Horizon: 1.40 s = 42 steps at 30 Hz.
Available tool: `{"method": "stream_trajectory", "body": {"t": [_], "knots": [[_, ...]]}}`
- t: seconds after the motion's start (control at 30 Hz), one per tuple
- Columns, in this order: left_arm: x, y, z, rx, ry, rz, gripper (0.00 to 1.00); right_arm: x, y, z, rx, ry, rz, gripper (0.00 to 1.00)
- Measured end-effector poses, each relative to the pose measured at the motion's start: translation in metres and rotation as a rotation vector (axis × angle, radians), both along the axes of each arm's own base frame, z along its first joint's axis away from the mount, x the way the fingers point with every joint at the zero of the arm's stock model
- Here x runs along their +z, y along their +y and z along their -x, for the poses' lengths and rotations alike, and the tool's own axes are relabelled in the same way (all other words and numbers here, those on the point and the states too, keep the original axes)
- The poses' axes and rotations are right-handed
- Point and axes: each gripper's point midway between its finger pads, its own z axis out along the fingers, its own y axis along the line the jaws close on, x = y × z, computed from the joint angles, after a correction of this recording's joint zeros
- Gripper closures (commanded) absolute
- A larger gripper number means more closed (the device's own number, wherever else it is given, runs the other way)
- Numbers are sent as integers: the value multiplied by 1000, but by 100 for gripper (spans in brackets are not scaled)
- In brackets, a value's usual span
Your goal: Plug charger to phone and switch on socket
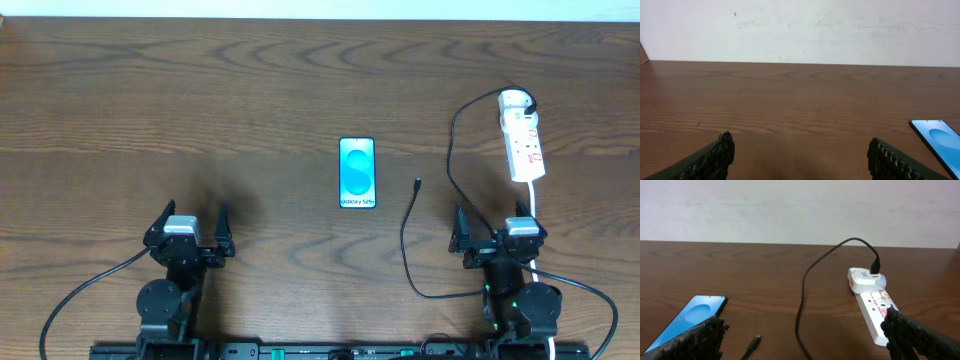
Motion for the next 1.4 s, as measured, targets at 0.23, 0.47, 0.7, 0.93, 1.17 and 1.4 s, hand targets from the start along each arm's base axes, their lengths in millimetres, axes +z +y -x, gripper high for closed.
{"method": "stream_trajectory", "body": {"t": [0.23, 0.47, 0.7, 0.93, 1.17, 1.4], "knots": [[0, 0, 0, 0, 0, 0, 13, 0, 0, 0, 0, 0, 0, 1], [0, 0, 0, 0, 0, 0, 13, 0, 0, 0, 0, 0, 0, 1], [1, 0, 0, 0, -6, 0, 13, 0, 0, 0, 0, 0, 0, 1], [61, 0, 1, 0, -263, -32, 13, 0, 0, 0, 0, 0, 0, 1], [99, 0, 10, 11, -424, -94, 12, 0, 0, 0, 0, 0, 0, 1], [112, 0, 12, 14, -431, -116, 13, 0, 0, 0, 0, 0, 0, 1]]}}
